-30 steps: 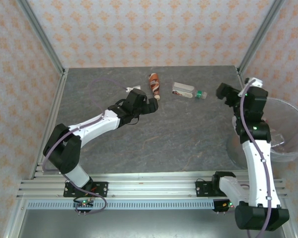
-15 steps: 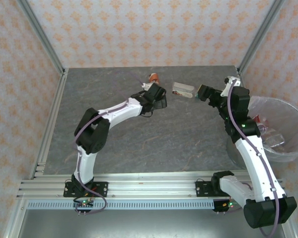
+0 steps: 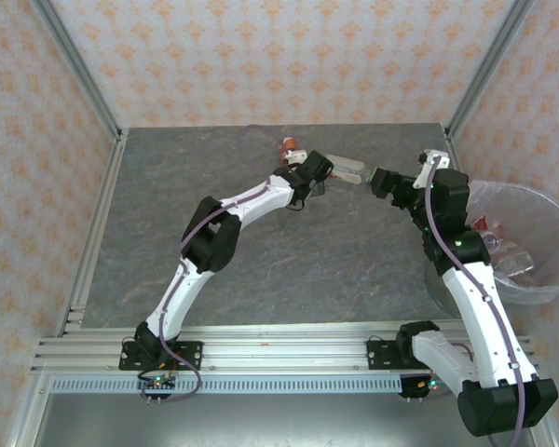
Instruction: Put the plastic bottles in the bin
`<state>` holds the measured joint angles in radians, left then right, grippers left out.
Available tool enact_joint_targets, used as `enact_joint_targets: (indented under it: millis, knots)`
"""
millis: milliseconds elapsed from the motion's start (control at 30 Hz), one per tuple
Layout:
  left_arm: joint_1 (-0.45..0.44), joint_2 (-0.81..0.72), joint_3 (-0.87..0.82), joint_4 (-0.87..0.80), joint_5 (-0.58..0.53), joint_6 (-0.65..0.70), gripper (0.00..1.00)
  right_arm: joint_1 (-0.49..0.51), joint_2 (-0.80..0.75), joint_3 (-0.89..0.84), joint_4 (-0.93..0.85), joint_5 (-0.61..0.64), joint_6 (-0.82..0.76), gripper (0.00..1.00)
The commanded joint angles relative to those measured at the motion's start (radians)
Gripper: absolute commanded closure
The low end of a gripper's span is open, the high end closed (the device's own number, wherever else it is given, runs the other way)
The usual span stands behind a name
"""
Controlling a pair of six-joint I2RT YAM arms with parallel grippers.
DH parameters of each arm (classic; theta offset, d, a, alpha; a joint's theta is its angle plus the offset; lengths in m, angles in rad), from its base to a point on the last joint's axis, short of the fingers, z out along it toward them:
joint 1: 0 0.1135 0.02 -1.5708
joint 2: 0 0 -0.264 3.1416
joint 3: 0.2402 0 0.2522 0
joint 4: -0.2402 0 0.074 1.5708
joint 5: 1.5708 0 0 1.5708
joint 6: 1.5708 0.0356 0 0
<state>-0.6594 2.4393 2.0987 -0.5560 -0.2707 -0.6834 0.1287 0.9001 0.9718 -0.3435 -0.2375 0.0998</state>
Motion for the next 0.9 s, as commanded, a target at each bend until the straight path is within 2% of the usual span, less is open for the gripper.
enact_joint_targets:
  millis: [0, 300, 400, 567, 667, 867]
  knots:
    - [0.004, 0.066, 0.118, -0.121, -0.061, 0.001, 0.09, 0.005, -0.003, -0.014, 0.009, -0.010, -0.019, 0.01]
    - [0.026, 0.275, 0.421, -0.267, -0.053, 0.038, 0.15, 0.007, -0.006, -0.022, -0.004, 0.002, -0.033, 0.01]
    - [0.035, 0.293, 0.442, -0.284, -0.084, 0.031, 0.16, 0.006, -0.005, -0.027, -0.009, 0.009, -0.039, 0.01]
    - [0.071, 0.294, 0.431, -0.265, -0.059, 0.010, 0.17, 0.007, 0.002, -0.028, -0.005, 0.015, -0.052, 0.01]
    - [0.089, 0.303, 0.433, -0.251, -0.018, 0.006, 0.25, 0.006, 0.010, -0.025, -0.005, 0.018, -0.060, 0.01]
    - [0.098, 0.301, 0.432, -0.253, 0.001, 0.023, 0.50, 0.007, 0.017, -0.021, -0.006, 0.022, -0.068, 0.01]
